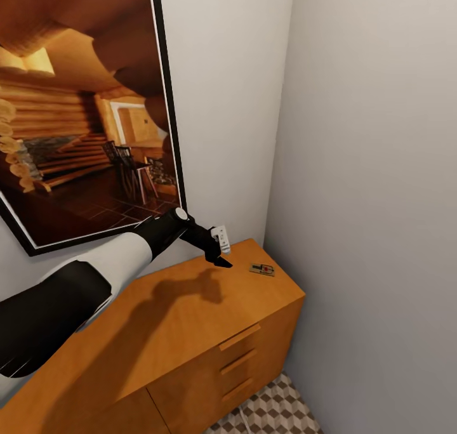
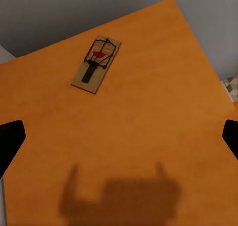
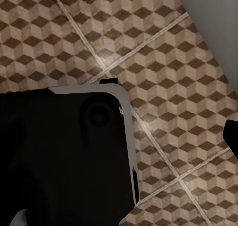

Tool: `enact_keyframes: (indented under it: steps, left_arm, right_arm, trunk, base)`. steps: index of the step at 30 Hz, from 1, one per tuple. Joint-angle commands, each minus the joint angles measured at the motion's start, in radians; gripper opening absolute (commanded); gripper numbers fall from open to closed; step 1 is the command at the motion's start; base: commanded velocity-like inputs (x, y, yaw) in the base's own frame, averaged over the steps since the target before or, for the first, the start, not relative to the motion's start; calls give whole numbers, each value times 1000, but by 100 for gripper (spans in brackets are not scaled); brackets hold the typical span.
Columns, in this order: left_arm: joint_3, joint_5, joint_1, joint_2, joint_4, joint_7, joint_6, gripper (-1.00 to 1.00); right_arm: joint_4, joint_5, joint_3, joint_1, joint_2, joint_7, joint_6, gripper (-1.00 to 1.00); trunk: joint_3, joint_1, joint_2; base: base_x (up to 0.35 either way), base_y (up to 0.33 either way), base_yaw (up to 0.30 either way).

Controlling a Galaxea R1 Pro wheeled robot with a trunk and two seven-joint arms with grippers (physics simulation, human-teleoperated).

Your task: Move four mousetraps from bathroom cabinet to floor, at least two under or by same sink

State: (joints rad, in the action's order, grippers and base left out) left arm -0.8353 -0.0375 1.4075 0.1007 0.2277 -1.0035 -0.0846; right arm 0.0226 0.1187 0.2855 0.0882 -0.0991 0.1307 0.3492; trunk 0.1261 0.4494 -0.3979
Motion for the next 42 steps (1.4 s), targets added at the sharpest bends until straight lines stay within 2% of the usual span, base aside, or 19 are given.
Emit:
enact_keyframes:
  steps: [1, 36, 39, 42]
  left_arm:
    - [4, -4, 1, 0, 1, -4, -9, 100]
    - [5, -4, 0, -1, 1, -7, -7, 100]
    - [5, -4, -1, -1, 1, -6, -7, 100]
    - [5, -4, -3, -1, 1, -6, -7, 100]
  right_arm:
    - [-1, 10, 9, 1, 0, 3, 3, 100]
    - [-1, 12, 5, 1, 5, -5, -6, 100]
    - [-1, 23, 0, 1, 7, -7, -11, 100]
    - [-1, 68, -38, 1, 19, -8, -27, 100]
  trunk:
    - [2, 1, -2]
    - [2, 1, -2]
    - [2, 1, -2]
    - [2, 1, -2]
  base:
    - [0, 0, 0]
    - [0, 0, 0]
    - [0, 0, 0]
    - [0, 0, 0]
